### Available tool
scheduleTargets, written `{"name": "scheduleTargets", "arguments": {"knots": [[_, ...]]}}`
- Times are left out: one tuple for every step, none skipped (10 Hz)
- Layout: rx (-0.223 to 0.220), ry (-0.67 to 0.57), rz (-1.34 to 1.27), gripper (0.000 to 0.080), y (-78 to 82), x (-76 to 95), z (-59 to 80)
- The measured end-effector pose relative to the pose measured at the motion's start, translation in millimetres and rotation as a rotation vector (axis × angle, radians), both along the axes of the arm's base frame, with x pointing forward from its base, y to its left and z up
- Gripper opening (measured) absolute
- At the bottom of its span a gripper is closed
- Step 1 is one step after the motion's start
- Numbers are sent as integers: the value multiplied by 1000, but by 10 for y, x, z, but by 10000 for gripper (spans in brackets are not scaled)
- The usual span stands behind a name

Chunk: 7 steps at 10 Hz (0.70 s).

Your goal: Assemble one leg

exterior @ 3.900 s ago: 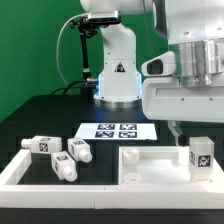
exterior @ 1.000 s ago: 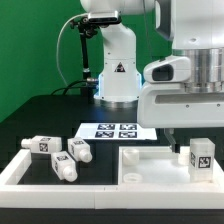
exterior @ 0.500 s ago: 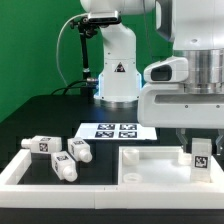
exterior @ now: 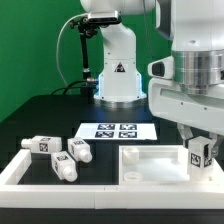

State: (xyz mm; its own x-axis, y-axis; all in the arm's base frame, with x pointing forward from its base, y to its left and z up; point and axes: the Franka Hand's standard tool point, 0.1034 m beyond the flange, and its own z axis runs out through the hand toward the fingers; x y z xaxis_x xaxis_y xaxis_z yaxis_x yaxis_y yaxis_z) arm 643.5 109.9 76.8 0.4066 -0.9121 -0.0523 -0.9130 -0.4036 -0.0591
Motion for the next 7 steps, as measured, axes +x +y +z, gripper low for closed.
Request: {"name": "scheduleTargets", "arguments": {"knots": [[23, 4, -198, 284, -3, -7, -19], [27, 10, -272, 284, -4, -10, -18], [32, 19, -345, 284, -1, -12, -18], [34, 19, -355, 284, -6, -11, -19], [34, 17, -325, 284, -2, -12, -21], [24, 7, -218, 379, -14, -8, -20], [13, -10, -28, 517, -28, 3, -12]]}}
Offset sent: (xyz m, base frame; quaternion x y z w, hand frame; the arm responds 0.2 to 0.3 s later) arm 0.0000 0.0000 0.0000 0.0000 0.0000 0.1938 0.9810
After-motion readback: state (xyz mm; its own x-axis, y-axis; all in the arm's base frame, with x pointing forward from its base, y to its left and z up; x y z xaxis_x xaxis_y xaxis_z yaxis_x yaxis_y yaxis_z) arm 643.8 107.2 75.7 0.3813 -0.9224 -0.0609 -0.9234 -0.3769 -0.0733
